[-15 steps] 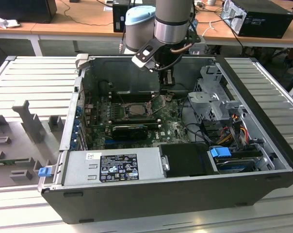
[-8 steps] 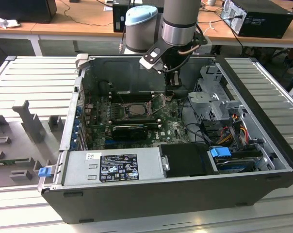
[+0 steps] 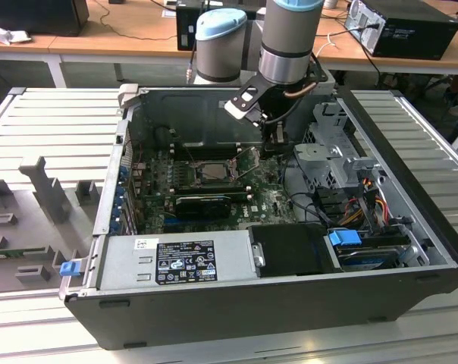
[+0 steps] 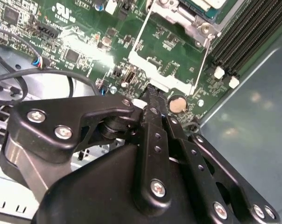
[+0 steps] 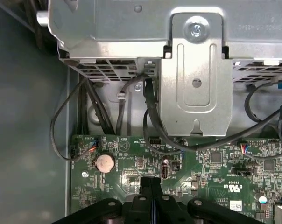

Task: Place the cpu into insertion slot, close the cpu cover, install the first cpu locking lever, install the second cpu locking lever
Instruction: 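Close the cpu cover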

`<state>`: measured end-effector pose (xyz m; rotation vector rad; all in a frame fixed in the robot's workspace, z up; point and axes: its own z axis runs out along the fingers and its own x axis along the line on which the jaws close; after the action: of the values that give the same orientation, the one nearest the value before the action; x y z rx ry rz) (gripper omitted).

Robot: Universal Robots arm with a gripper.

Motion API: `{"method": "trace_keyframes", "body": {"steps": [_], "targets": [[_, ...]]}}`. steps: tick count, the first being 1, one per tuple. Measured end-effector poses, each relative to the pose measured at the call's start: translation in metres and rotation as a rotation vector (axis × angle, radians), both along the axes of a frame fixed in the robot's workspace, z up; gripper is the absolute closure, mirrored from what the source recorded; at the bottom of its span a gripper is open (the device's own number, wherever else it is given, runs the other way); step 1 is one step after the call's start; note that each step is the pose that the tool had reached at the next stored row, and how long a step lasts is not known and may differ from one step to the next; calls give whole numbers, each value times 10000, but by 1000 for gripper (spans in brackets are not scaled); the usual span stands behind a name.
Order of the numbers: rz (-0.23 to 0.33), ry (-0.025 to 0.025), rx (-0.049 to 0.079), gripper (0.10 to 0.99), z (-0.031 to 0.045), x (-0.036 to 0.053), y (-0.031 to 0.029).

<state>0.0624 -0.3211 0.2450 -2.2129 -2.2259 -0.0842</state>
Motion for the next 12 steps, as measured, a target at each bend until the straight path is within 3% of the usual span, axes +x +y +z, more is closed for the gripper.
{"method": "trace_keyframes", "body": {"steps": [12], "targets": [[4,1,-1,980,0,-128,-2]]}}
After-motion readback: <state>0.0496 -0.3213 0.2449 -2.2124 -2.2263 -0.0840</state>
